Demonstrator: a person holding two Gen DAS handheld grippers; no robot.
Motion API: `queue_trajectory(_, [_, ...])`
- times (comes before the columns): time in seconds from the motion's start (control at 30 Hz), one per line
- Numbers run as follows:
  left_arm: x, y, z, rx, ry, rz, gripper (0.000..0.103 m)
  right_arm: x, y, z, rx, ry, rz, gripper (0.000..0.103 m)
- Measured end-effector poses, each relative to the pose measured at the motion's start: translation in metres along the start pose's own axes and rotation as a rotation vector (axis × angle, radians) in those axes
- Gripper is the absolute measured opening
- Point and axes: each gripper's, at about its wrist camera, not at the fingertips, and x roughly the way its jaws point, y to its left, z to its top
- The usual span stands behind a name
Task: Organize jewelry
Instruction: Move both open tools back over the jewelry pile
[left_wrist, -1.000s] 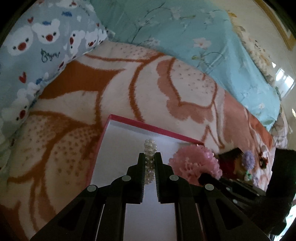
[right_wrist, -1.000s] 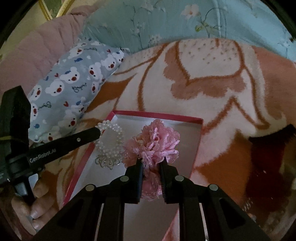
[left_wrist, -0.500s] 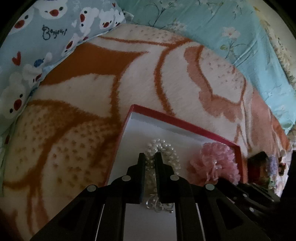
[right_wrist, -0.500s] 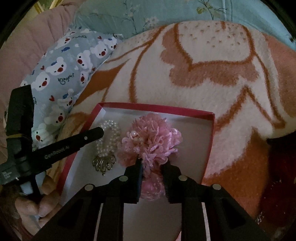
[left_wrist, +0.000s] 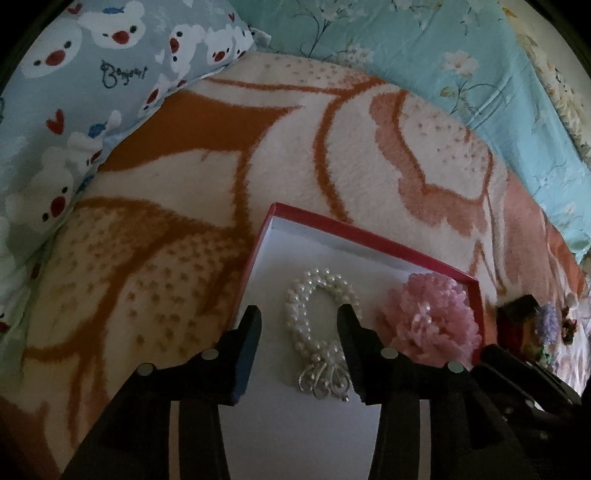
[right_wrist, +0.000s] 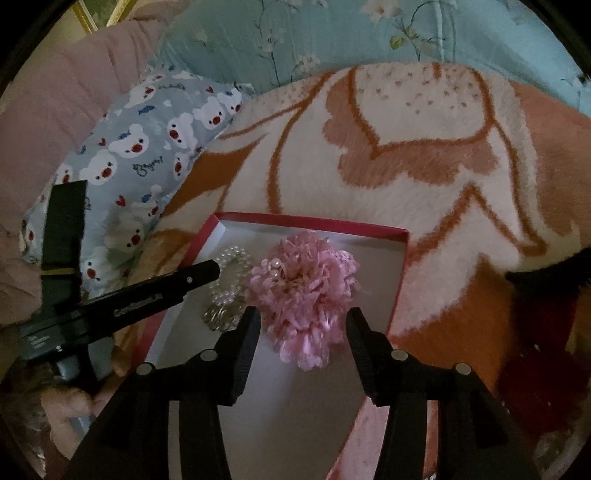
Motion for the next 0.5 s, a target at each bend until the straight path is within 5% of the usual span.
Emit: queue_trajectory(0.5, [-0.068, -0.040, -0.036, 0.058, -0.029, -0.067, 0.059, -0.083, -0.063, -0.042, 0.125, -0.055, -0.063, 0.057])
